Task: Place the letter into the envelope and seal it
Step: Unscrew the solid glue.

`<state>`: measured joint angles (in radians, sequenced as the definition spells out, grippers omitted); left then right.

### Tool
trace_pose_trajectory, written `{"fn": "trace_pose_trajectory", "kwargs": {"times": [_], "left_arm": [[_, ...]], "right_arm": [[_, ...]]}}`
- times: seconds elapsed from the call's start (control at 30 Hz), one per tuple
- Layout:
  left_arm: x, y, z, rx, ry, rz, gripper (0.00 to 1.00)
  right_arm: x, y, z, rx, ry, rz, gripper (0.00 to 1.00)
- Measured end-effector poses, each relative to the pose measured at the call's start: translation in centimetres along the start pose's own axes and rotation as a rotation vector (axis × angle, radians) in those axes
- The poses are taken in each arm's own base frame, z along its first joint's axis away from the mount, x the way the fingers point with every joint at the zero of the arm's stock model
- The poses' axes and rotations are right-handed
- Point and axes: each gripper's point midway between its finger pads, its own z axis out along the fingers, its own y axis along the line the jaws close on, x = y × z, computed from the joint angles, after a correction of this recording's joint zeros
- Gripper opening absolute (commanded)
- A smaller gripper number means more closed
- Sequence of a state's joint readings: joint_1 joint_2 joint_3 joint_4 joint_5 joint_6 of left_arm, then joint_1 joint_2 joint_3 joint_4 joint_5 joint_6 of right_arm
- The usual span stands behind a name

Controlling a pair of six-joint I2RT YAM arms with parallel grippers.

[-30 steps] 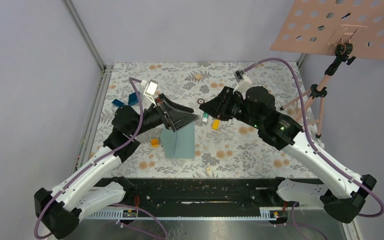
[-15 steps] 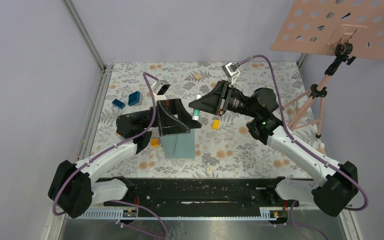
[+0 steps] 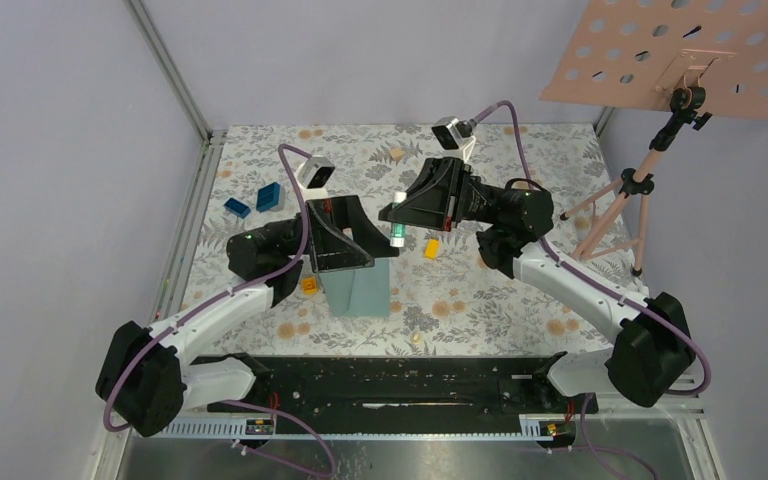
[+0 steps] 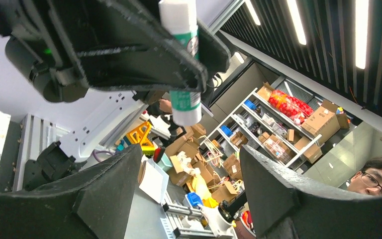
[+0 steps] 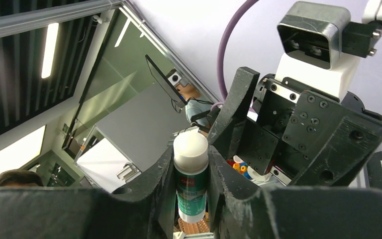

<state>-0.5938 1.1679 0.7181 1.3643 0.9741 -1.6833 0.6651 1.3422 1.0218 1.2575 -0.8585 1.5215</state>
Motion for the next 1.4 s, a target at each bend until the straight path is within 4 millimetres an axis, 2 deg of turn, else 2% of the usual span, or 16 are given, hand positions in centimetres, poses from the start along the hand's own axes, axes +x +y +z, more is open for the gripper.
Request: {"fn": "trace_pose_trajectory", "kwargs": {"times": [0.23,0.5,0.7,0.9,0.93,1.07,1.1,1.4], "left_arm": [[-1.2,-1.9,1.6,0.063,-0.01,0.041,0.68],[-1.5,-1.4,2.1,0.069,-0.02,0.024,0.57],[-1.3,-2.0,2.9,0.095,-0.003,0.021,0.39],[-1.2,-1.8,3.2,0.099,0.006,0.009,0.39],[-1.2,-1.8,3.2,0.098,0.007,0.008,0.35],[-1.1,-1.6,3.2,0.093,0.009,-0.002,0.03],[-1.1,-1.6,3.2,0.092,0.009,-0.008,0.0],[-1.3,-1.4,3.1,0.087,0.004,-0.015,0.0]], "right_arm": [[0.3,0.6,0.9,-0.051,0.027,0.003,0.0],[0.9,0.7,1.2,-0.071,0.047,0.0,0.0],[1.0,0.3,1.3,-0.072,0.047,0.008,0.0],[0.8,0.3,1.5,-0.078,0.047,0.003,0.0],[0.8,0.3,1.5,-0.078,0.047,0.003,0.0],[0.7,0.2,1.6,-0.079,0.038,0.005,0.0],[0.8,0.3,1.6,-0.081,0.04,0.004,0.0],[0.7,-0.1,1.6,-0.016,0.028,-0.034,0.0]]}}
